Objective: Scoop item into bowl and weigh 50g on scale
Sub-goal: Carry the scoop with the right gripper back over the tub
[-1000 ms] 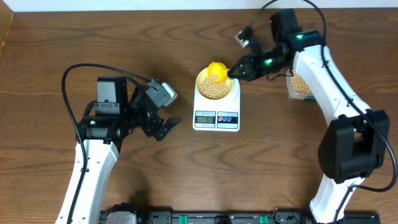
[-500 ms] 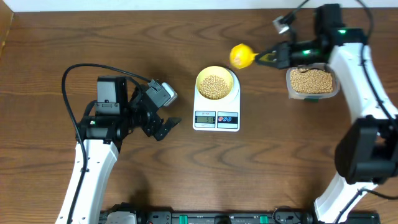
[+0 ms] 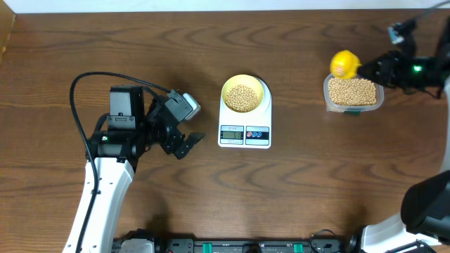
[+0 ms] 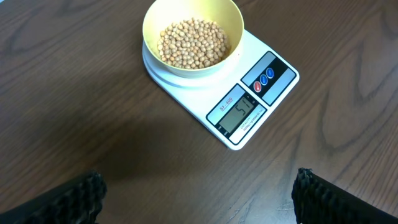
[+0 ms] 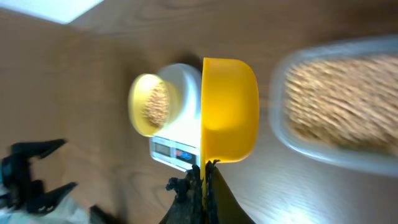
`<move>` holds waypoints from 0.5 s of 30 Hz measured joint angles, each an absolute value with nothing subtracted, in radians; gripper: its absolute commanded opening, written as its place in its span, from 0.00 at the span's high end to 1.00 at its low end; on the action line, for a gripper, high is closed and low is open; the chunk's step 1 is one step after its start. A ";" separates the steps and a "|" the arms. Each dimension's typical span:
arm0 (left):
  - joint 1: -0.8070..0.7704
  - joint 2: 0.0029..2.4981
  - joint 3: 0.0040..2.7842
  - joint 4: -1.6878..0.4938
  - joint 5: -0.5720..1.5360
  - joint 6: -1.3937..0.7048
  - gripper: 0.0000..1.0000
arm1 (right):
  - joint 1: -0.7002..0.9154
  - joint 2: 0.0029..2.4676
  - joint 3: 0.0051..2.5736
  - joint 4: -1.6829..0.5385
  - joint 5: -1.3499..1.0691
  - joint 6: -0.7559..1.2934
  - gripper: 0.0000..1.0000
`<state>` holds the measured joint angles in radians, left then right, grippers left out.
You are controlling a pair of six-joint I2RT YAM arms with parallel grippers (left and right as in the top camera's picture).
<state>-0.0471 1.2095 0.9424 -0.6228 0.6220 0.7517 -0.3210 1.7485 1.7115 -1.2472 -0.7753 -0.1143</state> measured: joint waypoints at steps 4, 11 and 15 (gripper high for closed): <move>-0.047 1.209 0.942 -0.623 0.622 0.752 0.02 | -0.361 1.746 1.711 -1.281 -0.657 -0.114 0.99; -0.047 1.209 0.942 -0.623 0.622 0.752 0.02 | -0.350 1.746 1.711 -1.259 -0.460 -0.115 0.99; -0.047 1.209 0.942 -0.623 0.622 0.752 0.02 | -0.292 1.746 1.711 -1.224 -0.324 -0.117 0.99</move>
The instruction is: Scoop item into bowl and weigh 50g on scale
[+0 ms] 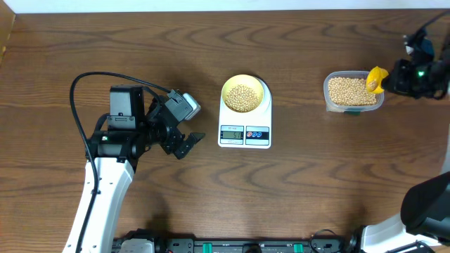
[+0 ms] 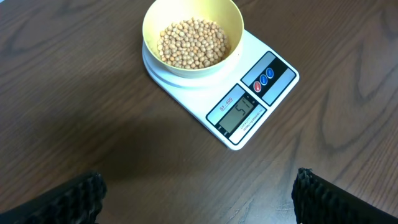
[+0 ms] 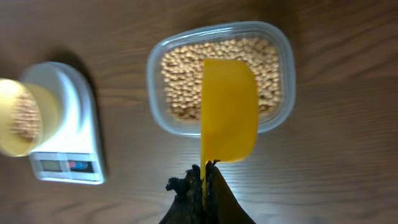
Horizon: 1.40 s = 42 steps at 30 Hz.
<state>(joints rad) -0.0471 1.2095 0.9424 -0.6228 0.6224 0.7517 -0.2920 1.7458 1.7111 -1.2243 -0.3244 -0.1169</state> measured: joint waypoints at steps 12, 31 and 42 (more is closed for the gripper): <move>-0.047 1.209 0.942 -0.623 0.622 0.752 0.02 | -0.039 1.747 1.711 -1.207 0.108 -0.117 0.99; -0.047 1.209 0.942 -0.623 0.622 0.752 0.02 | 0.059 1.754 1.710 -1.109 0.099 -0.145 0.99; -0.047 1.209 0.942 -0.623 0.622 0.752 0.03 | 0.189 1.763 1.710 -0.844 -0.468 -0.122 0.99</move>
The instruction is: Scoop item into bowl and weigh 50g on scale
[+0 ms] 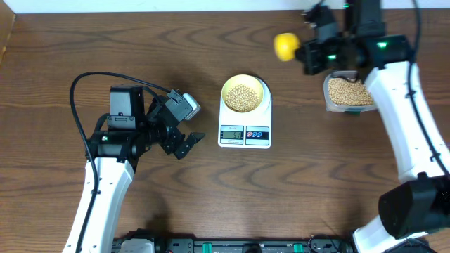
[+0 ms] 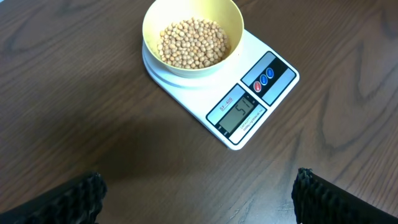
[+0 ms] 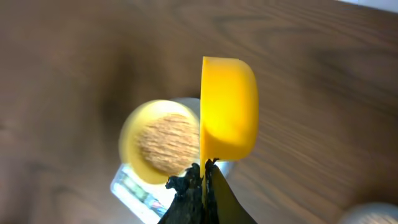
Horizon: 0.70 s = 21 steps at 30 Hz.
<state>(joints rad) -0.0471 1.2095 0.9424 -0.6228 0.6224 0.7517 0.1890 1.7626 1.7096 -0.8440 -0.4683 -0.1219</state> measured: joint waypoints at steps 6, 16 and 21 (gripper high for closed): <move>-0.047 1.209 0.942 -0.623 0.622 0.752 0.02 | 0.327 1.805 1.710 -0.833 -0.518 -0.120 0.99; -0.047 1.209 0.942 -0.623 0.622 0.752 0.02 | 0.431 1.872 1.709 -0.855 -0.387 -0.135 0.99; -0.047 1.209 0.942 -0.623 0.622 0.752 0.02 | 0.489 1.917 1.709 -0.870 -0.309 -0.143 0.99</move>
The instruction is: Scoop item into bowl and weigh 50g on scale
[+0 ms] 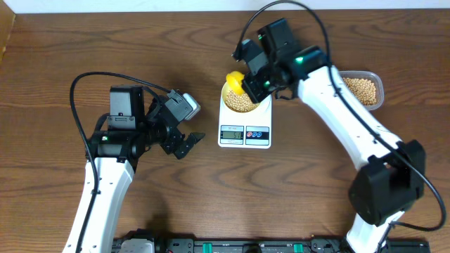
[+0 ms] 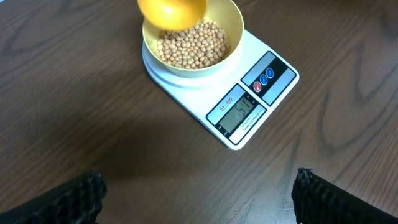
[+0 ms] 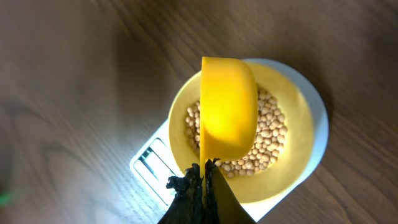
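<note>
A yellow bowl (image 1: 247, 98) part full of beans (image 2: 196, 46) stands on the white scale (image 1: 244, 130), whose display (image 2: 239, 112) reads about 51. My right gripper (image 3: 204, 171) is shut on the handle of a yellow scoop (image 3: 227, 106), which hangs over the bowl's left side (image 1: 234, 83). In the left wrist view the scoop (image 2: 171, 9) shows above the bowl's far rim. My left gripper (image 2: 199, 199) stands open over bare table, near the scale's front left.
A clear tub of beans (image 1: 363, 88) sits at the back right of the wooden table (image 1: 316, 190). My left arm's base and black cable (image 1: 84, 98) occupy the left side.
My right gripper has carried the scoop from above the table behind the scale to right over the bowl. The left gripper has not moved.
The scoop was held at the left edge of the bean tub, then over the tub's right end. Later it was up behind the scale, and now it hangs over the bowl. The scale read about 51 throughout; my left gripper stayed open.
</note>
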`<move>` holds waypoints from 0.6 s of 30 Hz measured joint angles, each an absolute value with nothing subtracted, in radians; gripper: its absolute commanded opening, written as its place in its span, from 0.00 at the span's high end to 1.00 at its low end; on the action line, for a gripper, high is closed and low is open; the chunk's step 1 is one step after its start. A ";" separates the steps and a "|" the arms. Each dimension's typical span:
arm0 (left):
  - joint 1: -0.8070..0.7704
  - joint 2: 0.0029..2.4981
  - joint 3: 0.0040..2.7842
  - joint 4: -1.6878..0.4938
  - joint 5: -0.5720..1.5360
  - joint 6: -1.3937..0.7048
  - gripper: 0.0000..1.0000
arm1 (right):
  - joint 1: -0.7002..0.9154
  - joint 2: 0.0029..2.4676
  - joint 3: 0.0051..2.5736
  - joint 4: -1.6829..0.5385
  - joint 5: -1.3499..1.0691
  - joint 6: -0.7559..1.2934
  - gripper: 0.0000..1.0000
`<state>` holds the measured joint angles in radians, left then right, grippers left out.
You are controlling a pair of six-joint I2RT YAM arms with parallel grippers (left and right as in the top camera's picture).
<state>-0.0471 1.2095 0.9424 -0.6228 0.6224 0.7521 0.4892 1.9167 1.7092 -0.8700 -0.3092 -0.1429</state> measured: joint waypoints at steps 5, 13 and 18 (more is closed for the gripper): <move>-0.047 1.209 0.942 -0.623 0.622 0.752 0.02 | 0.522 1.945 1.708 -0.879 -0.219 -0.144 0.99; -0.047 1.209 0.942 -0.623 0.622 0.752 0.02 | 0.526 1.970 1.708 -0.886 -0.152 -0.144 0.99; -0.047 1.209 0.942 -0.623 0.622 0.752 0.03 | 0.526 1.981 1.708 -0.886 -0.131 -0.144 0.99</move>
<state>-0.0471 1.2095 0.9424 -0.6228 0.6220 0.7521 0.5262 1.9812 1.7077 -0.8856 -0.1307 -0.1436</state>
